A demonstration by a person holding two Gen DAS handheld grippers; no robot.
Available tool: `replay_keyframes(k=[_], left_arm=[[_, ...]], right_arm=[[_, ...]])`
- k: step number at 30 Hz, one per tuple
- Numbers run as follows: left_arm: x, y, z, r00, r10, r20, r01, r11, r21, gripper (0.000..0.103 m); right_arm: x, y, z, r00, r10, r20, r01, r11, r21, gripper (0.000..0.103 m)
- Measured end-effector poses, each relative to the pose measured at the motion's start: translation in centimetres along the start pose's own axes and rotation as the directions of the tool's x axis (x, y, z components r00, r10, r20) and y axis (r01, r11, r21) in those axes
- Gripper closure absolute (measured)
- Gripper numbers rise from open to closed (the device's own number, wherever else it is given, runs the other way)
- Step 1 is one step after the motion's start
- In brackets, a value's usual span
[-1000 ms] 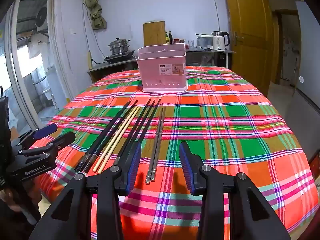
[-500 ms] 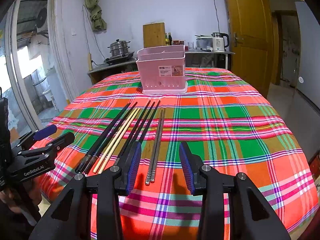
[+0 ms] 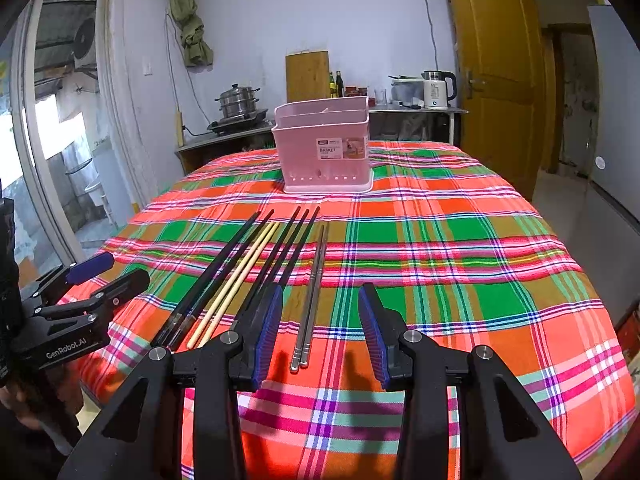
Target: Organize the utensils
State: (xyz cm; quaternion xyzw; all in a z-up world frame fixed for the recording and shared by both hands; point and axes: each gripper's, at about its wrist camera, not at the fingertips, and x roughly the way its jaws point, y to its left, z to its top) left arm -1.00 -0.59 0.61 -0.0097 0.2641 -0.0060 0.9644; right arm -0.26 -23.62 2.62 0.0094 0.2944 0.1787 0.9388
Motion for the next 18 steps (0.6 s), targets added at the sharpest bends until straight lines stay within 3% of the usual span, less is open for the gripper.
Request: replay_keyframes(k=[18], left_arm=[[-0.07,-0.26,-0.13,1.000,-0.004,0.000,0.004,1.000,0.002,0.024]], right_arm=[[-0.36,0.08,0.00,1.000,-0.003,0.009,0.003,1.000,0.002,0.063]])
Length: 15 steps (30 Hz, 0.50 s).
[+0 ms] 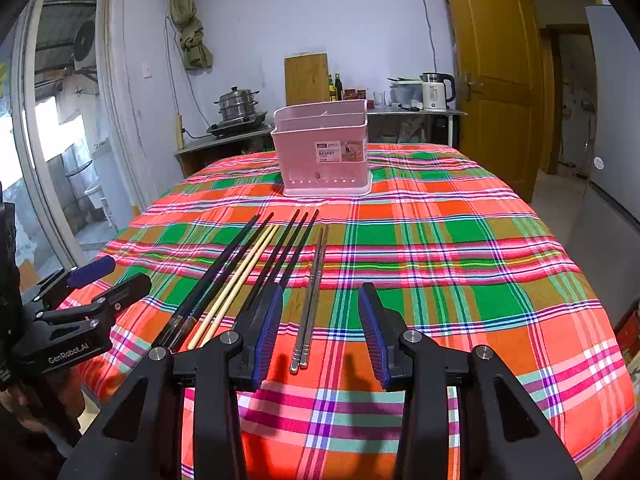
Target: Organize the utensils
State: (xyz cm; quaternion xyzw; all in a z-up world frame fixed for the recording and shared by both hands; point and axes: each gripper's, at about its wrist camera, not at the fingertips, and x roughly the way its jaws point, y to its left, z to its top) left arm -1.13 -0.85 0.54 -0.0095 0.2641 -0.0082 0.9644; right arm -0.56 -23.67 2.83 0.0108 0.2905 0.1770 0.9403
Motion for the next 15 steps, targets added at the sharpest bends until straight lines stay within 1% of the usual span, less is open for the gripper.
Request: replay_keyframes(k=[15], left_arm=[[-0.03,-0.03,-0.04,1.000,0.000,-0.001,0.000,1.000,0.000,0.024]], right_arm=[[0.09,-0.03,0.01,1.000,0.002,-0.004,-0.002,1.000,0.001,0.063]])
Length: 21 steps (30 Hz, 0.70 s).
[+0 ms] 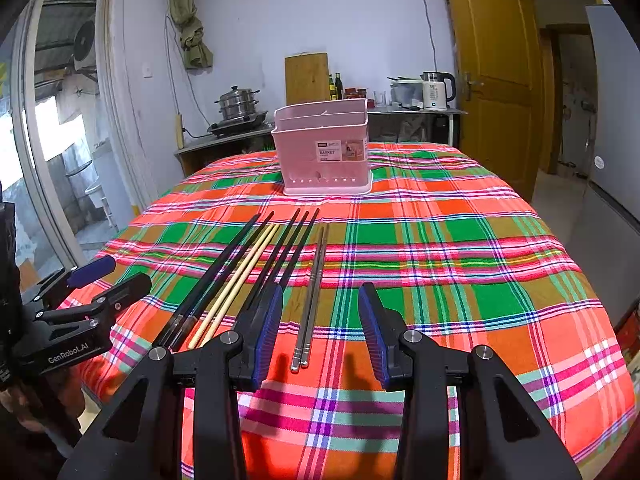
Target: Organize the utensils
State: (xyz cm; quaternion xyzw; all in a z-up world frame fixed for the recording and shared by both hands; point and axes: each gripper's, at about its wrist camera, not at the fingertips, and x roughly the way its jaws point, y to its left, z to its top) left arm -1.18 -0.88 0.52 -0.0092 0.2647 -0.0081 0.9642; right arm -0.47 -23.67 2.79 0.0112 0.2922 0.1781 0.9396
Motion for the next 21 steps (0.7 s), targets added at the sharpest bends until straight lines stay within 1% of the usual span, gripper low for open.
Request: replay_keyframes(k=[14,21], left_arm=[[0.2,-0.1,0.1,1.000,-0.004,-0.009,0.004,1.000,0.005,0.024],[1.2,-0.4,0.8,0.999,-0.038,-0.036,0.039,0.999,0.022,0.024]], right_arm=[[0.0,-0.1,-0.1,1.000,0.001,-0.003,-0.001,1.000,0.001,0.063],[0.4,-0.3,0.3,1.000,0.008,-0.005,-0.008,1.000,-0.002,0.063]])
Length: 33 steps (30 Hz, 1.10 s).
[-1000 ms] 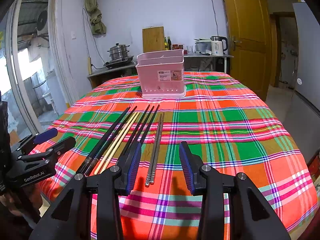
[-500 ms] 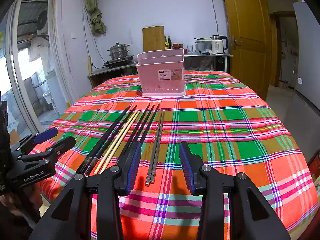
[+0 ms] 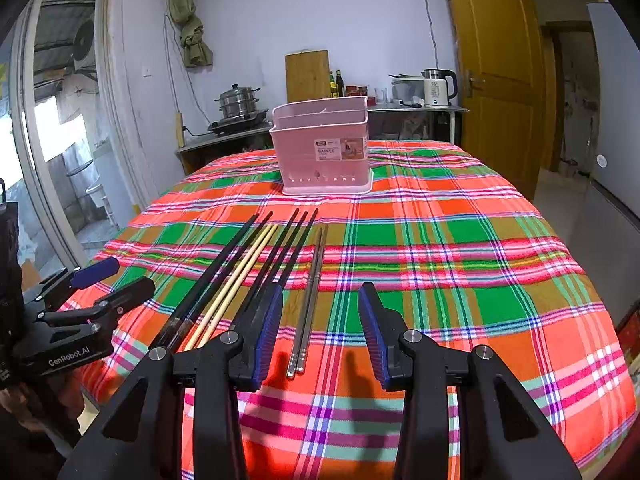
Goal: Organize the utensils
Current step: 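Lower the right tool onto a black chopstick and close it while the left tool grasps another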
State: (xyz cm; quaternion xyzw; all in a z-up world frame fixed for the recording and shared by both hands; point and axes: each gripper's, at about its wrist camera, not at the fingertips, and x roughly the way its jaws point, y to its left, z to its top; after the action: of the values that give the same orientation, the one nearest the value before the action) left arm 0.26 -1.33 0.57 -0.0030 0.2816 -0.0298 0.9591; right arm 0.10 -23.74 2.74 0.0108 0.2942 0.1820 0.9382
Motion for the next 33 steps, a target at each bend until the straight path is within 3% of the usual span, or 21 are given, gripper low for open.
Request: replay_keyframes(k=[6,12,18,21,26,33], left_arm=[[2.1,0.1,1.2,0.997,-0.054,-0.060,0.053,0.998,-0.022,0.024],[4.9,0.4,3.0,0.989,-0.067,-0.129,0.062,0.997,-0.042,0.024],[8.7,0.9,4.5,0.962,-0.139,-0.234,0.122,0.989,-0.085,0.028],[10.0,0.6,4.8,0.947,-0.176,-0.267,0.160,0.984,-0.084,0.034],[11.6,-0.4,5.1,0.921,-0.239,-0.307,0.221,0.971,-0.093,0.053],[12.1,-1.0,5.4,0.918,-0.254,-0.305,0.235,0.967,-0.099,0.063]], right_arm=[[1.6,-0.5,1.4,0.999,0.011,-0.034,-0.012,1.000,-0.008,0.063],[4.8,-0.9,2.7,0.991,0.032,-0.127,-0.034,0.999,-0.016,0.063],[6.6,-0.5,3.6,0.985,0.076,-0.157,-0.080,0.997,-0.018,0.073],[7.3,-0.4,3.8,0.983,0.086,-0.163,-0.090,0.996,-0.015,0.077],[8.1,-0.7,3.9,0.981,0.080,-0.179,-0.084,0.996,-0.013,0.081],[10.7,-2.0,3.9,0.964,0.081,-0.254,-0.078,0.997,0.021,0.087]])
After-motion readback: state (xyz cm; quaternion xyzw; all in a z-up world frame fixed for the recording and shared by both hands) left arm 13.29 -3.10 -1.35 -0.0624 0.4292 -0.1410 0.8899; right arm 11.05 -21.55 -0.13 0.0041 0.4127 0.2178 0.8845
